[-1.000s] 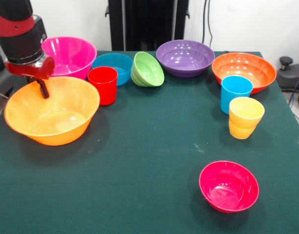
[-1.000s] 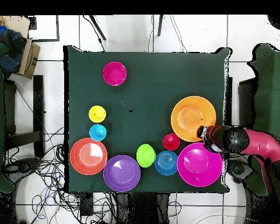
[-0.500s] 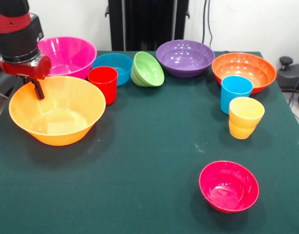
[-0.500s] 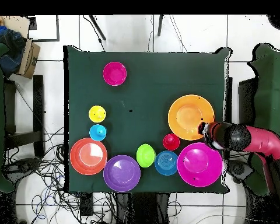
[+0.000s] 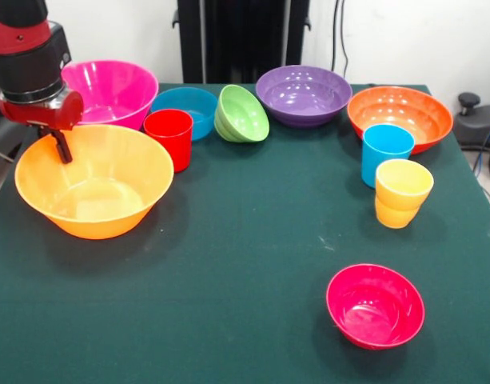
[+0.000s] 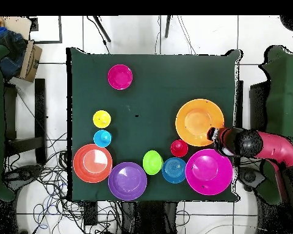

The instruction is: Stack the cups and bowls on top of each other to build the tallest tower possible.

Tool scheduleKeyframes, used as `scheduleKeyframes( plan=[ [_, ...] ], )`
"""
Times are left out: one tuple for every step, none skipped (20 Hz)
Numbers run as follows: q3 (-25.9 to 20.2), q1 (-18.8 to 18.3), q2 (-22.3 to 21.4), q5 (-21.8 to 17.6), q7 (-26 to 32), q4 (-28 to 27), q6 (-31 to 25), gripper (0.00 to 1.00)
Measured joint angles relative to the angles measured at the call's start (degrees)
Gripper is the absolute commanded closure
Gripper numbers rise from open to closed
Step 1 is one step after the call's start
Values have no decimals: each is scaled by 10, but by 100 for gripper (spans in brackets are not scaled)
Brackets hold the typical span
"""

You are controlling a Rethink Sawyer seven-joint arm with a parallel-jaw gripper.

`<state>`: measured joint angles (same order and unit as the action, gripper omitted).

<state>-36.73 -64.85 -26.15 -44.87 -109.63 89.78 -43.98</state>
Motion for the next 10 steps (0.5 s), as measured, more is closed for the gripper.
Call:
scheduleKeyframes(
  plan=[
    [0, 0, -1, 0, 0, 0, 0, 100],
    [0, 2, -5, 0, 0, 0, 0, 100],
    [0, 3, -7, 0, 0, 0, 0, 100],
    [0, 4, -9, 0, 0, 0, 0, 100],
    [0, 5, -13, 0, 0, 1, 0, 100],
    [0, 10, -24, 0, 0, 2, 0, 100],
    [0, 13, -29, 0, 0, 2, 0, 100],
    [0, 16, -35, 0, 0, 3, 0, 100],
    [0, 19, -40, 0, 0, 3, 0, 100],
    [0, 24, -47, 0, 0, 3, 0, 100]
  ],
)
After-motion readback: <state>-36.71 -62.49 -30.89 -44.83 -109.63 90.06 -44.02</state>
